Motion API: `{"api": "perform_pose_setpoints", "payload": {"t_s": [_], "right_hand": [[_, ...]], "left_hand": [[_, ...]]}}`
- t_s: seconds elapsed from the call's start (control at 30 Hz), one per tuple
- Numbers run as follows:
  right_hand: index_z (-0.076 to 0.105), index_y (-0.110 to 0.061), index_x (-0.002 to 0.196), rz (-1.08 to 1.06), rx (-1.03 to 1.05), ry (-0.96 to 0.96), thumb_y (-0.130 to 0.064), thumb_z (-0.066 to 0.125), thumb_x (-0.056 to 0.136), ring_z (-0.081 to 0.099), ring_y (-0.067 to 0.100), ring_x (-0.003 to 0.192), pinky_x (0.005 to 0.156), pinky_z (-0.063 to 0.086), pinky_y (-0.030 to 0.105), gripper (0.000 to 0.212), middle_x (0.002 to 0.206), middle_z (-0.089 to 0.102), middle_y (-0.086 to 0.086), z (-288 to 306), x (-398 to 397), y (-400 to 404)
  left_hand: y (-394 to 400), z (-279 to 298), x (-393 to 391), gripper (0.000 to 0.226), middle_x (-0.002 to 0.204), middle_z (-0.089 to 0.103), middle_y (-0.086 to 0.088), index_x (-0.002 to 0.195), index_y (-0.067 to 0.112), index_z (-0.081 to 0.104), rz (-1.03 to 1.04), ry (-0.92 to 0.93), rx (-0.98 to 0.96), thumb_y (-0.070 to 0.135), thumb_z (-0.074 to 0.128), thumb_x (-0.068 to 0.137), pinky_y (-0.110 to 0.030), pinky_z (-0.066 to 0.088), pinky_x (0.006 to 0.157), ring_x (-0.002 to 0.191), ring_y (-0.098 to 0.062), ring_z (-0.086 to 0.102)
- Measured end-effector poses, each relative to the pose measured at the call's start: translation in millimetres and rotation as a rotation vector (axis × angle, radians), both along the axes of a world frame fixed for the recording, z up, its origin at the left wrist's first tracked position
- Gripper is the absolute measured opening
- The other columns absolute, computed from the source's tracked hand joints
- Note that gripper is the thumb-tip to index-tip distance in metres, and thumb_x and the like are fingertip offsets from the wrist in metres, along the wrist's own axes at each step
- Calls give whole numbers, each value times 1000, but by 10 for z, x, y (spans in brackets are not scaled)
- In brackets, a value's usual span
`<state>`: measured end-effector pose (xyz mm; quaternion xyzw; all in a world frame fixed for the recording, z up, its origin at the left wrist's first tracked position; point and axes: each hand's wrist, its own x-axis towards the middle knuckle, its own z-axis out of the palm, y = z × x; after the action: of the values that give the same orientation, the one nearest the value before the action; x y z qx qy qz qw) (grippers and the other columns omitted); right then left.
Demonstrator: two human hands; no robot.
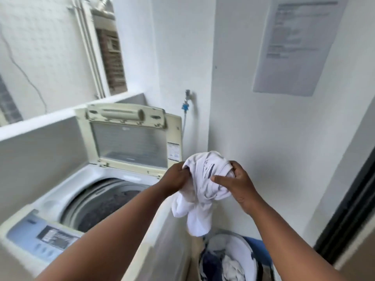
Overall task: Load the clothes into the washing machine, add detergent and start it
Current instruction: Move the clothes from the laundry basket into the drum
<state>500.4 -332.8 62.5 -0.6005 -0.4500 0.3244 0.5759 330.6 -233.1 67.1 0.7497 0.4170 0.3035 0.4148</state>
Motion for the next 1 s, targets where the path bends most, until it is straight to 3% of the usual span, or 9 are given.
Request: {"api": "perform_pose_setpoints", "payload": {"t_s": [0.1,0.23,0.37,0.47,0.57,0.7,0.8,0.9,1.0], "right_hand": [[61,-14,103,53,126,30,-22,82,57,68,14,86,57,52,19,51,99,71,4,372,-438,160],[60,-21,102,55,264,-1,-26,79,58,68,15,91,76,53,25,48,98,71,-2,662,-1085,489],[54,-32,103,67,336,-159,-28,81,66,65,8,95,83,48,27,46,103,67,-11,653,-1917,1102],[49,-27,109,-9,305,-266,-21,77,75,61,16,95,78,44,27,45,106,64,-5,389,-2504,1639],[47,-20,114,-84,214,-293,-21,75,77,61,23,98,77,43,28,47,109,63,1,-3,-2937,2151],[47,-18,115,-132,51,-332,-24,75,75,61,23,99,78,46,30,50,110,62,1,-542,-3217,2622],[47,-20,116,-179,-83,-330,-25,73,77,59,22,99,78,44,29,48,110,62,-2,-862,-3220,2732],[45,-25,123,-190,-163,-341,-24,72,79,57,16,100,78,41,26,51,110,57,-9,-1012,-3174,2757],[45,-33,126,-162,-187,-386,-26,69,81,58,13,101,83,44,26,51,113,60,-10,-1184,-3154,2836]], "left_hand": [[69,366,-366,22,77,65,1,73,18,60,101,-100,67,25,39,71,-30,46,74,77,-13,54],[283,732,-903,29,71,62,11,69,20,57,198,-203,146,12,39,90,-19,45,67,68,-3,53],[696,761,-1668,25,82,67,2,74,22,60,269,-229,162,24,35,71,-35,49,79,80,-16,58],[1144,504,-2151,25,90,68,1,82,27,62,243,-119,123,20,38,78,-31,47,79,87,-16,60],[1615,221,-2506,23,101,69,-8,92,14,63,225,30,93,12,41,84,-30,45,78,95,-24,61],[2211,-291,-2804,18,100,66,-8,80,20,53,142,206,40,6,45,86,-27,36,70,96,-25,58],[2545,-687,-2893,13,102,67,-9,86,13,59,22,379,-62,16,46,88,-30,43,79,97,-26,59],[2716,-908,-2923,27,95,69,-8,83,11,61,-68,489,-114,33,46,81,-35,50,82,90,-26,62],[2821,-1069,-2906,23,103,67,-10,92,13,60,-173,620,-116,29,46,85,-29,46,72,86,-26,60]]}}
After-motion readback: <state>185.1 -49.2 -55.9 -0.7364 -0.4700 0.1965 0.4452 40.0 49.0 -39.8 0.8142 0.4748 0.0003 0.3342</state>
